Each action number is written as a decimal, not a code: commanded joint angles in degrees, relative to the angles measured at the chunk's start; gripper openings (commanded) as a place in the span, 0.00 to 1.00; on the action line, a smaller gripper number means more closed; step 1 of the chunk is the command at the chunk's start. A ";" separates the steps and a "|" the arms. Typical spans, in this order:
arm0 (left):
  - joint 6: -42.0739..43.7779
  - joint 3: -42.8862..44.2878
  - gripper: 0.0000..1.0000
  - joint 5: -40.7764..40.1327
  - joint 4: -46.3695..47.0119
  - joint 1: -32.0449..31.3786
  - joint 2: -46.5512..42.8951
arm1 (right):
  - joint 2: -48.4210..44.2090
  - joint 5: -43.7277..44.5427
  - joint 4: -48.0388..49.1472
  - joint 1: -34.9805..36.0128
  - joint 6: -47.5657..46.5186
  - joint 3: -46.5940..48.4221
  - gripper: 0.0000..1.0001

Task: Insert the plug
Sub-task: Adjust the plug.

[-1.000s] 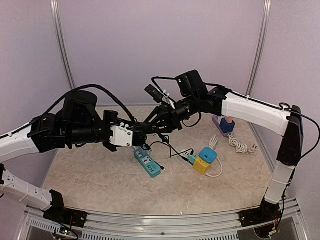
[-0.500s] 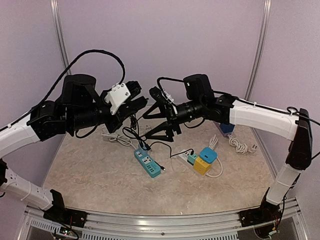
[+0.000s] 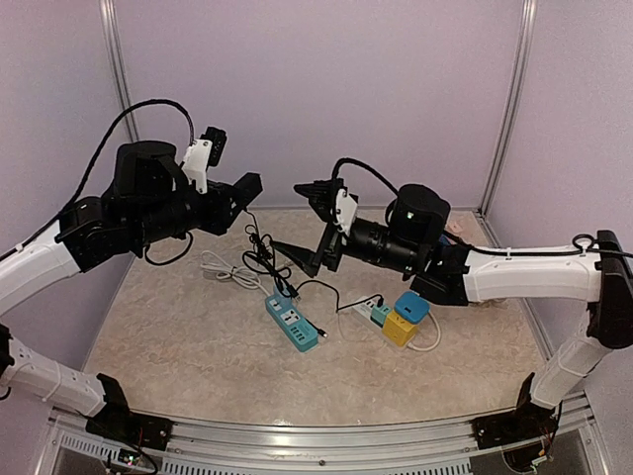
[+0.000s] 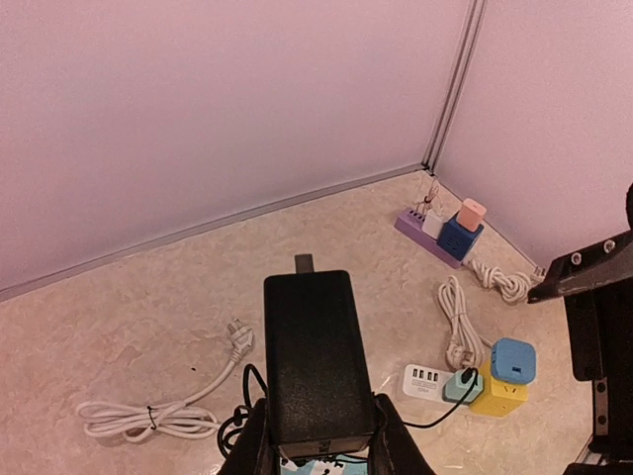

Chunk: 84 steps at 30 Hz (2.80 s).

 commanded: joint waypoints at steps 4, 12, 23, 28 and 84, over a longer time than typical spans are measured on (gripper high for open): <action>-6.60 3.15 0.00 4.93 2.27 0.43 0.12 | 5.34 2.75 13.74 2.17 -23.49 3.46 1.00; -5.17 4.21 0.00 7.72 -0.58 0.20 0.97 | 7.25 2.32 -13.23 1.90 -48.71 15.48 1.00; -4.20 5.14 0.00 10.47 -3.07 -0.30 2.09 | 9.96 7.04 -28.14 1.96 -61.05 23.25 0.83; -3.29 5.38 0.00 9.95 -4.30 -0.36 2.44 | 9.53 9.60 -29.53 1.90 -63.78 23.33 0.84; 38.36 -7.67 0.76 5.25 6.42 -11.52 -11.65 | -1.92 -45.25 -17.52 -12.15 8.05 17.37 0.00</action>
